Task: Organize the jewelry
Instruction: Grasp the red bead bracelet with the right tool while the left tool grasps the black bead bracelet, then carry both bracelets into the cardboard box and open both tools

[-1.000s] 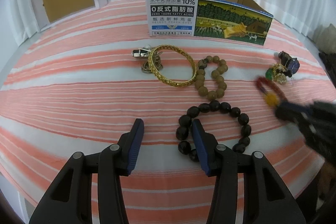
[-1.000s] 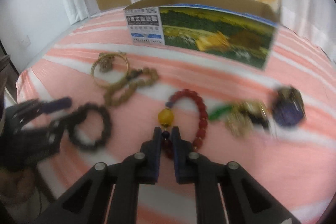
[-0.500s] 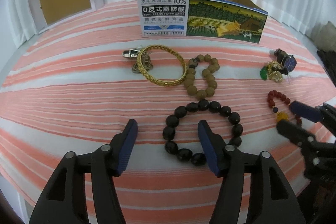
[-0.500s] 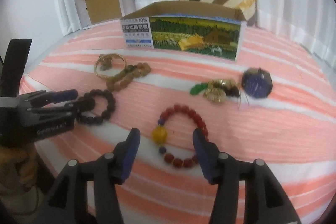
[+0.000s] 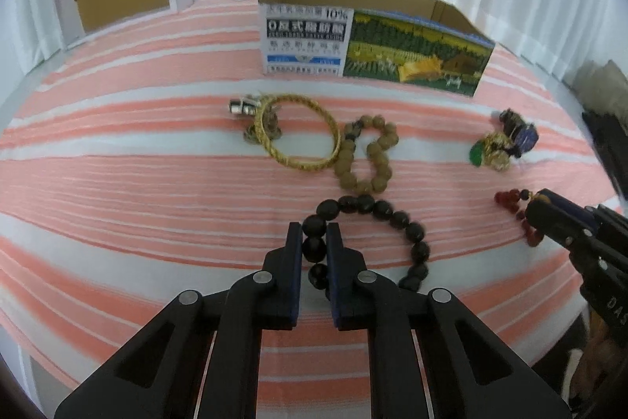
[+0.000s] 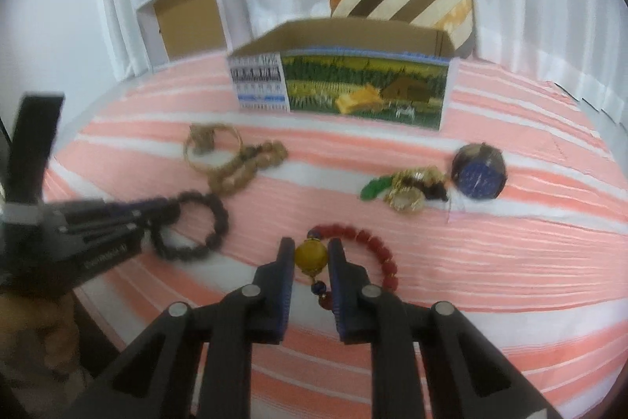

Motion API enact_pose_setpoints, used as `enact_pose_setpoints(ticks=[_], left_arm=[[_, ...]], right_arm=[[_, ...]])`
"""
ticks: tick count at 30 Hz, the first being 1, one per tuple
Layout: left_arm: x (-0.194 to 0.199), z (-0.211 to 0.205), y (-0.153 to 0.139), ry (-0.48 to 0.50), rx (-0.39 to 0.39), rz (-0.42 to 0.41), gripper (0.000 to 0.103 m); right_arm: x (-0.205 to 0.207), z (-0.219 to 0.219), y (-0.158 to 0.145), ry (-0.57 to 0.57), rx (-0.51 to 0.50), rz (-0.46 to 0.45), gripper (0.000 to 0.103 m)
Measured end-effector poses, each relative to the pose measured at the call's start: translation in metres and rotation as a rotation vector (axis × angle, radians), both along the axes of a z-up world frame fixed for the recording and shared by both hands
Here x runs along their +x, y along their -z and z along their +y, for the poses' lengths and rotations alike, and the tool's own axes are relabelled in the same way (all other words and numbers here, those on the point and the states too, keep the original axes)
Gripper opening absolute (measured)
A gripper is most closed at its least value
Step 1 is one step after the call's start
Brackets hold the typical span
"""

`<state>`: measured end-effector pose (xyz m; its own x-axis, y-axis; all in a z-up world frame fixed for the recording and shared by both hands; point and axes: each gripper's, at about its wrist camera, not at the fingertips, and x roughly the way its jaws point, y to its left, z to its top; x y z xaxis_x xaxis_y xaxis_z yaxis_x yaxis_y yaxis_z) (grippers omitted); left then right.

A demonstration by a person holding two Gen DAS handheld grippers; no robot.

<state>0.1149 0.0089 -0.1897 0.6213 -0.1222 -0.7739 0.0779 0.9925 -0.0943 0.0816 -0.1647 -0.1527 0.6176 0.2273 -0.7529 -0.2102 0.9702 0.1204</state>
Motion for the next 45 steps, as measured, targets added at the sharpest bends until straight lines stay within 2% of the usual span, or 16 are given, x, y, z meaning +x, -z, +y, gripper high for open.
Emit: enact_pose_setpoints(ticks=[6, 12, 19, 28, 33, 38, 45], left_arm=[[0.003, -0.003, -0.038, 0.016, -0.011, -0.056, 0.01], [0.022, -0.007, -0.081, 0.038, -0.01, -0.105, 0.01], [0.067, -0.011, -0.126, 0.064, -0.022, -0.119, 0.01], [0.142, -0.016, -0.174, 0.072, -0.047, -0.135, 0.01], [0.186, -0.021, -0.173, 0.062, -0.058, -0.106, 0.01], [0.22, -0.025, -0.151, 0.044, -0.05, -0.046, 0.01], [0.242, -0.026, -0.114, 0.027, -0.025, 0.016, 0.01]], right_arm=[[0.005, -0.004, -0.027, 0.014, 0.048, -0.032, 0.018], [0.021, -0.006, -0.059, 0.009, 0.093, -0.059, 0.018], [0.059, -0.013, -0.095, 0.004, 0.137, -0.076, 0.018], [0.137, -0.032, -0.133, 0.03, 0.176, -0.081, 0.018], [0.193, -0.041, -0.134, 0.051, 0.165, -0.052, 0.018], [0.241, -0.05, -0.114, 0.078, 0.161, 0.033, 0.018], [0.264, -0.055, -0.076, 0.104, 0.134, 0.125, 0.018]])
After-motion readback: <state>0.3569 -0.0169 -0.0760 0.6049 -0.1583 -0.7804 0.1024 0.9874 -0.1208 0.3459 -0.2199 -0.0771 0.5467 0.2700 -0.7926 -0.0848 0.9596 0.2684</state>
